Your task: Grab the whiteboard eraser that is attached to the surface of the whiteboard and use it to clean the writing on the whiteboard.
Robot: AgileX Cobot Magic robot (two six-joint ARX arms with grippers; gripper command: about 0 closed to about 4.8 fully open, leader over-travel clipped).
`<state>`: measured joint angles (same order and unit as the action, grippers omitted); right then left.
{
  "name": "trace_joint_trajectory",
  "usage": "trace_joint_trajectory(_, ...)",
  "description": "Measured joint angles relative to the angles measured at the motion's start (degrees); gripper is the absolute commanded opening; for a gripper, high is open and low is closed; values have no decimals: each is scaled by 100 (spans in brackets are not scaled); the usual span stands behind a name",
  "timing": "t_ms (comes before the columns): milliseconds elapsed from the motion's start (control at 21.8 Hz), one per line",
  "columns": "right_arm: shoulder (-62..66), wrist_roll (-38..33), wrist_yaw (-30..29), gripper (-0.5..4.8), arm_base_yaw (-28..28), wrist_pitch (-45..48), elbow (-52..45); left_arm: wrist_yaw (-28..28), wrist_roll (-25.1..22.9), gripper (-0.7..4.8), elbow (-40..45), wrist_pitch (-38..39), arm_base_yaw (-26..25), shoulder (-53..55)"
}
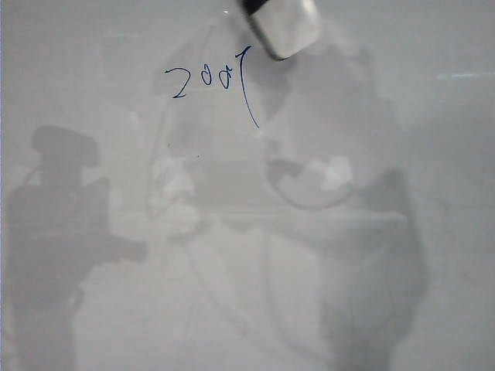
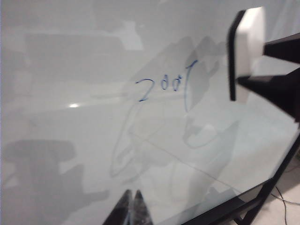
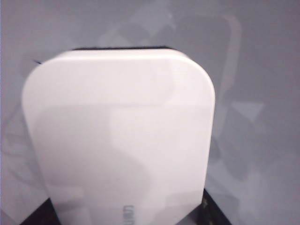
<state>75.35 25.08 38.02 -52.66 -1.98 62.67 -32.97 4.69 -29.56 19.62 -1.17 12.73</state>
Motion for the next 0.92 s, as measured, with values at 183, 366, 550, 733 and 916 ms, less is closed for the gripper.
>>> trace_joint_trajectory(183, 748, 177, 63, 260, 22, -48, 728, 267, -2, -6, 0, 2, 2, -24)
trace_joint_trajectory(366, 855, 627, 186, 260, 22, -48, 898, 463, -4, -6, 0, 15, 0, -77)
trace_joint_trajectory(550, 868, 730, 170, 260, 264, -48, 905, 476, -4, -6, 0, 39, 0, -114)
trace_joint_trajectory(733, 925, 758, 79, 260, 455, -63, 898, 490, -4, -6, 0, 39, 0, -109)
trace_joint_trajectory(916, 1126, 918, -90, 260, 470, 111, 907, 494, -4, -6, 0, 39, 0, -111)
